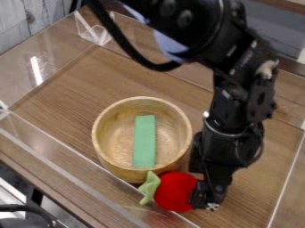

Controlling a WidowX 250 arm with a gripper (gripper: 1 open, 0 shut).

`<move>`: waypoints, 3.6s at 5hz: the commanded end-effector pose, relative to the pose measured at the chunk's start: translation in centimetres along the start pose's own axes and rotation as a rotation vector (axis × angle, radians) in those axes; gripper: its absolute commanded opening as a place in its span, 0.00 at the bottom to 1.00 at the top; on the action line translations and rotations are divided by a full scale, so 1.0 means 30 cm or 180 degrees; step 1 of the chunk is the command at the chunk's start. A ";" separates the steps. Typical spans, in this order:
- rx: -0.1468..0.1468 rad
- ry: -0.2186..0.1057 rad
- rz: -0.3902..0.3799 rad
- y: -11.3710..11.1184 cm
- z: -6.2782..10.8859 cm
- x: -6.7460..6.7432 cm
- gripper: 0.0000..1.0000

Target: Move the red object to the left side of the table

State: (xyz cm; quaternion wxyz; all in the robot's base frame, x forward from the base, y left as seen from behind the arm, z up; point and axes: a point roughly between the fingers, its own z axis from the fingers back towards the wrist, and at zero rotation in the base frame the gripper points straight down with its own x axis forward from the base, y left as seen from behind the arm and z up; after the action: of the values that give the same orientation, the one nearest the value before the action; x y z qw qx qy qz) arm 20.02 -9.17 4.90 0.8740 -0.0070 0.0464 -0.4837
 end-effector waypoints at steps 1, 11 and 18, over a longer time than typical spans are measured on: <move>0.0095 -0.0143 0.0029 0.004 0.072 0.012 1.00; -0.0098 -0.0024 0.0297 -0.016 -0.019 -0.068 0.00; -0.0003 -0.0056 0.0610 0.050 0.015 -0.156 0.00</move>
State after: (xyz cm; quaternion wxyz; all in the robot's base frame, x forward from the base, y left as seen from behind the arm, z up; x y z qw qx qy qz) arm 18.29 -4.55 4.82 0.9148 -0.0128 0.0585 -0.3994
